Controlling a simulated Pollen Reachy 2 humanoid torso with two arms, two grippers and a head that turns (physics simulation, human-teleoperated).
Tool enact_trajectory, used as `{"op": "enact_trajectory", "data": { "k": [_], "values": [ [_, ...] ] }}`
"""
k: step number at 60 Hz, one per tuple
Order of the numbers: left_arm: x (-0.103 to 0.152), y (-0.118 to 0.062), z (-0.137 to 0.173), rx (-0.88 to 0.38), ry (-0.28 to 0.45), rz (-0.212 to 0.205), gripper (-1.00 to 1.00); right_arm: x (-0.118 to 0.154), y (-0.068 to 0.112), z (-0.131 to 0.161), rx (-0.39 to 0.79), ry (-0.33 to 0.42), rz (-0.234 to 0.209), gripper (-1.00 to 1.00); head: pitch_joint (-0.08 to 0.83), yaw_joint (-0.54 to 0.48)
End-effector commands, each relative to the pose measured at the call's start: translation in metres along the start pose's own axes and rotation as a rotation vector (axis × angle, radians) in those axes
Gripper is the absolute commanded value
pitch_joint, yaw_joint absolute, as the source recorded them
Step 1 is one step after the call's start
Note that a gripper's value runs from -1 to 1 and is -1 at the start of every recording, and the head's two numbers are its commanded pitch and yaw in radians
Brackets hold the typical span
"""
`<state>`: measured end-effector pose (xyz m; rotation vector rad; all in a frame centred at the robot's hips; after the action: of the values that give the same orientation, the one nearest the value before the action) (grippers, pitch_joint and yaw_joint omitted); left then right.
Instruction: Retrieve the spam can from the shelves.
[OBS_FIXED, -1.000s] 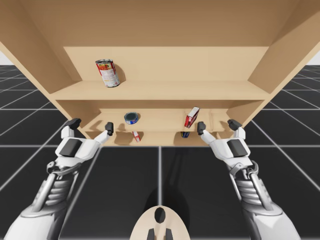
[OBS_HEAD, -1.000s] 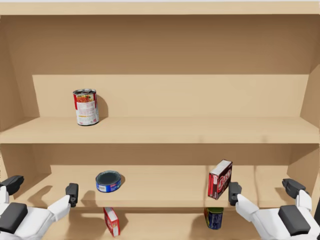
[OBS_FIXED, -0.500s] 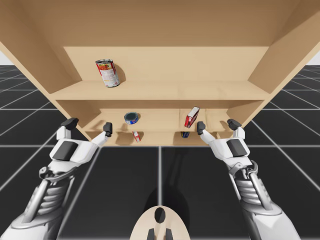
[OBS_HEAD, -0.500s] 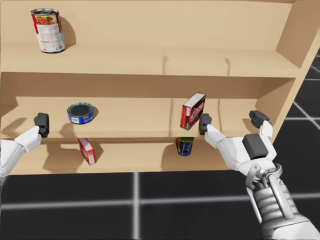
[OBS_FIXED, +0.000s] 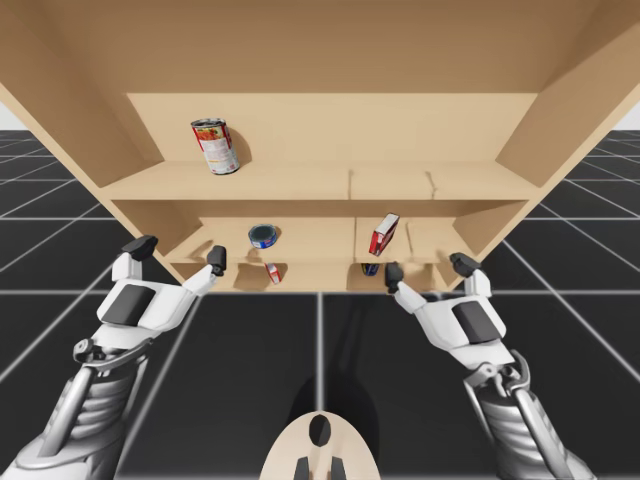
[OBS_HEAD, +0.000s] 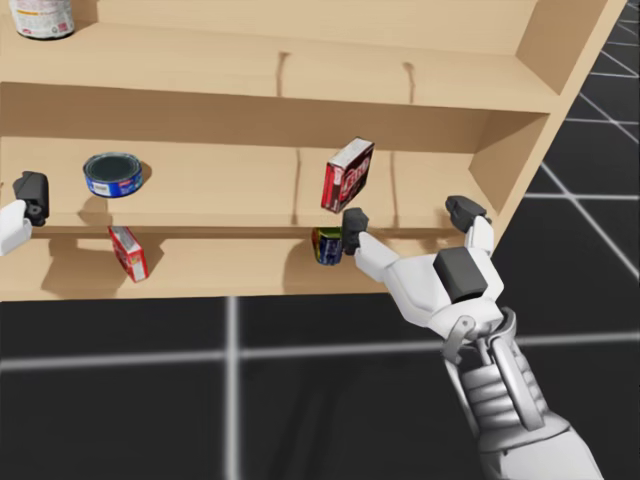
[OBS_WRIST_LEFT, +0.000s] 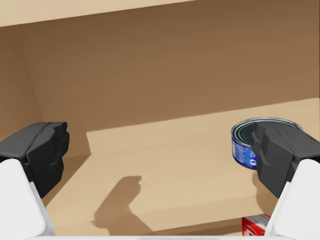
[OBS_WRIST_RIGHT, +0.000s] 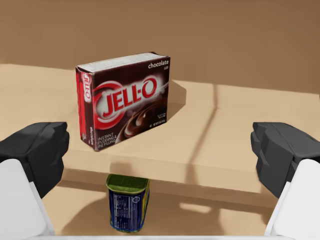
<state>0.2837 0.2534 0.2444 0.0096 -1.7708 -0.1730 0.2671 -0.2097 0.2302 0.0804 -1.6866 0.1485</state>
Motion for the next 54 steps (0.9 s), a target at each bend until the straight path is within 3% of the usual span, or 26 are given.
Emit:
{"op": "enact_trajectory", "data": {
  "k": [1, 5, 9, 15, 23, 38, 43, 54],
  "values": [
    [0.0, 0.0, 0.001, 0.001, 0.003, 0.002, -1.0, -0.022, 0.039, 0.029, 0.055, 0.087, -0.1, -1.0, 0.577, -0.19],
    [0.0, 0.0, 0.001, 0.0, 0.004, 0.002, -1.0, -0.033, 0.048, 0.033, 0.052, 0.101, -0.128, -1.0, 0.577, -0.2],
    [0.0, 0.0, 0.001, 0.0, 0.003, 0.0, -1.0, -0.046, 0.051, 0.031, 0.043, 0.11, -0.107, -1.0, 0.577, -0.2],
    [0.0, -0.001, 0.001, 0.0, 0.002, -0.002, -1.0, -0.062, 0.054, 0.02, 0.026, 0.123, -0.118, -1.0, 0.574, -0.2],
    [0.0, -0.001, 0.001, 0.0, 0.0, -0.003, -1.0, -0.077, 0.057, -0.004, 0.009, 0.165, -0.173, -1.0, 0.573, -0.2],
    [0.0, -0.003, 0.001, -0.005, 0.001, -0.009, -1.0, -0.098, 0.065, -0.057, -0.018, 0.192, -0.163, -1.0, 0.571, -0.21],
    [-0.001, -0.003, 0.001, -0.006, 0.001, -0.011, -1.0, -0.109, 0.07, -0.078, -0.02, 0.23, -0.191, -1.0, 0.571, -0.21],
    [0.0, -0.004, 0.001, -0.007, 0.001, -0.011, -1.0, -0.123, 0.084, -0.106, -0.012, 0.263, -0.181, -1.0, 0.573, -0.2]
  ]
}}
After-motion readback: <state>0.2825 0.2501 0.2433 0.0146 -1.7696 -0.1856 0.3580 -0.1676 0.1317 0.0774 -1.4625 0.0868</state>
